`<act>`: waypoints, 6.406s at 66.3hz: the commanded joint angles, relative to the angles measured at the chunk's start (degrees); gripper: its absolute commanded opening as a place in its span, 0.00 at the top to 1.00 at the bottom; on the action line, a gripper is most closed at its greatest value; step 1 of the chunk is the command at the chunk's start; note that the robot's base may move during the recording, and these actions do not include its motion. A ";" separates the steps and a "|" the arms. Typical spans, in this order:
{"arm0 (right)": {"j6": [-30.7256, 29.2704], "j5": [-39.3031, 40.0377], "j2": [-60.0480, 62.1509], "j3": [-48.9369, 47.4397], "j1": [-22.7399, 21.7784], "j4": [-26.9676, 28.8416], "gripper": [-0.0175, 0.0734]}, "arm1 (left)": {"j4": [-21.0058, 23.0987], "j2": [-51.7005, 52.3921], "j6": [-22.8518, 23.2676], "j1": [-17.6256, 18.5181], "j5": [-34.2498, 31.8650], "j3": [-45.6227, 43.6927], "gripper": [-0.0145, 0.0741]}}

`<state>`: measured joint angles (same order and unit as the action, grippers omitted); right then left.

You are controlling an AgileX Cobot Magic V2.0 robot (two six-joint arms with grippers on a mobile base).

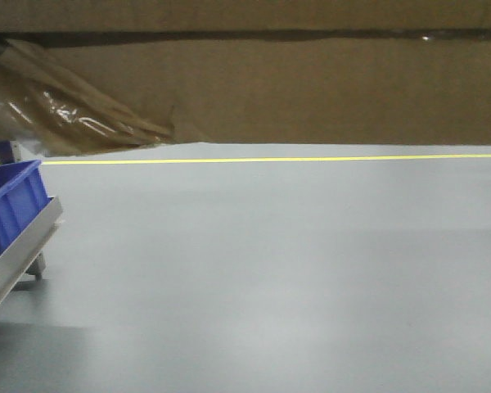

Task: Grab carton from right shelf to conveyor
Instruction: 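Pull the held carton back away from the shelf with both grippers, then hold the carton in both grippers while driving to the red conveyor, then lower the carton onto the grey conveyor belt with both grippers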

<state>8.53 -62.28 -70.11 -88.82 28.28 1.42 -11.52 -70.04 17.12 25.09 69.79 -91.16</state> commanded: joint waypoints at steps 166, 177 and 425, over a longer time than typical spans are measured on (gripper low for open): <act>-1.04 1.47 0.50 0.08 -0.05 -0.72 0.88 | -0.90 0.74 -0.30 0.24 -1.98 -0.23 0.85; -1.04 1.47 0.50 0.08 -0.05 -0.72 0.88 | -0.90 0.74 -0.30 0.24 -1.98 -0.23 0.85; -1.04 1.48 0.50 0.08 -0.05 -0.56 0.88 | -23.54 0.74 -0.30 0.24 -2.13 -0.23 0.85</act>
<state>8.78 -60.11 -70.69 -88.57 28.75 4.40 -26.49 -70.04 17.22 25.98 66.75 -91.16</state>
